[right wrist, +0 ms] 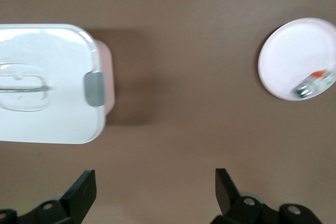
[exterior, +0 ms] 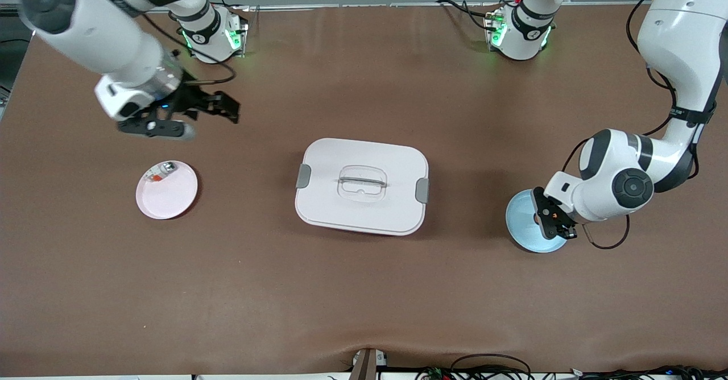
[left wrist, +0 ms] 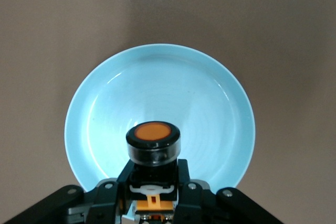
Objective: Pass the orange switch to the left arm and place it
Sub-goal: 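Lower the switch onto the blue plate with the left gripper while the right gripper retracts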
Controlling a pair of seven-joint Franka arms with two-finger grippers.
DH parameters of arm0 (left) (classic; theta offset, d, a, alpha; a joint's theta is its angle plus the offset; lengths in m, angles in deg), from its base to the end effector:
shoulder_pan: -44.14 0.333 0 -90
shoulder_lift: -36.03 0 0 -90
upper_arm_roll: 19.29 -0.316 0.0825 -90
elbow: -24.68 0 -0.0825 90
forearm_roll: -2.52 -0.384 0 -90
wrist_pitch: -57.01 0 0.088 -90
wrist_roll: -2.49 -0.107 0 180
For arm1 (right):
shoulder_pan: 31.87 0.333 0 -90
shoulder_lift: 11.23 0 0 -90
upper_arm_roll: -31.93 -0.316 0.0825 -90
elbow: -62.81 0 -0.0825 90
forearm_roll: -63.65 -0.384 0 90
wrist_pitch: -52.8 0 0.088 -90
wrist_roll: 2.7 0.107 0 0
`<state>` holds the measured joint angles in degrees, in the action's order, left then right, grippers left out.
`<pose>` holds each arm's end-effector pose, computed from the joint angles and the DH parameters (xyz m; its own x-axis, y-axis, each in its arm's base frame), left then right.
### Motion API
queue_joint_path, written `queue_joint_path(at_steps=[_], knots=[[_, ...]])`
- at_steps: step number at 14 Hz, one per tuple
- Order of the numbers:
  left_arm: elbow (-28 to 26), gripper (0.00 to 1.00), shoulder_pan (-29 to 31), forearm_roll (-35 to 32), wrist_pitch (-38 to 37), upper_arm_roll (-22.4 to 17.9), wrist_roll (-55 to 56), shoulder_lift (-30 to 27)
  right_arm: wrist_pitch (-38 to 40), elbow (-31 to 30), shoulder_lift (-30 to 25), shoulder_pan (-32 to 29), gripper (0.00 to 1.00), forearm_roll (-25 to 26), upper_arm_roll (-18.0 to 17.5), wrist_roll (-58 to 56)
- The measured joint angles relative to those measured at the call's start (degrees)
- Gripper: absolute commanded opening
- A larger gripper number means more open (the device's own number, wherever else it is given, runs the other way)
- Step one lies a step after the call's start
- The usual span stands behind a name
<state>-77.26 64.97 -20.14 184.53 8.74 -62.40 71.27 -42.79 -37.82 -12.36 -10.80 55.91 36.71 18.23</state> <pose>0.6470 -0.0448 0.2367 0.1200 -0.9916 -0.0476 -0.9905 -0.1228 0.0614 0.5236 0.1664 0.5567 0.9893 -0.0922 -0.1126 -0.1037 -0.9895 -0.1009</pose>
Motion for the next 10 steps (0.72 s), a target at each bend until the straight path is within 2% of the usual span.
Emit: queue_joint_path(at_steps=[4,7,9,10], knots=[[0.0,0.0,0.06,-1.07,3.11,-0.02,-6.59,2.17,0.58,-0.05,-1.47,-7.32,1.0,2.24,0.03,-10.2],[0.01,0.06,0.15,-5.38,4.21,-0.03,-8.57,3.48,2.17,1.19,-1.78,-12.58,1.0,2.34,0.05,-13.03],[0.0,0.21,0.13,-6.14,4.71,-0.03,-8.99,4.29,3.2,3.38,-1.84,-14.53,1.0,2.8,0.05,-13.4],[0.0,0.33,0.11,-6.78,4.93,-0.03,-9.11,4.58,3.56,4.33,-1.86,-14.95,1.0,3.52,0.03,-13.4]])
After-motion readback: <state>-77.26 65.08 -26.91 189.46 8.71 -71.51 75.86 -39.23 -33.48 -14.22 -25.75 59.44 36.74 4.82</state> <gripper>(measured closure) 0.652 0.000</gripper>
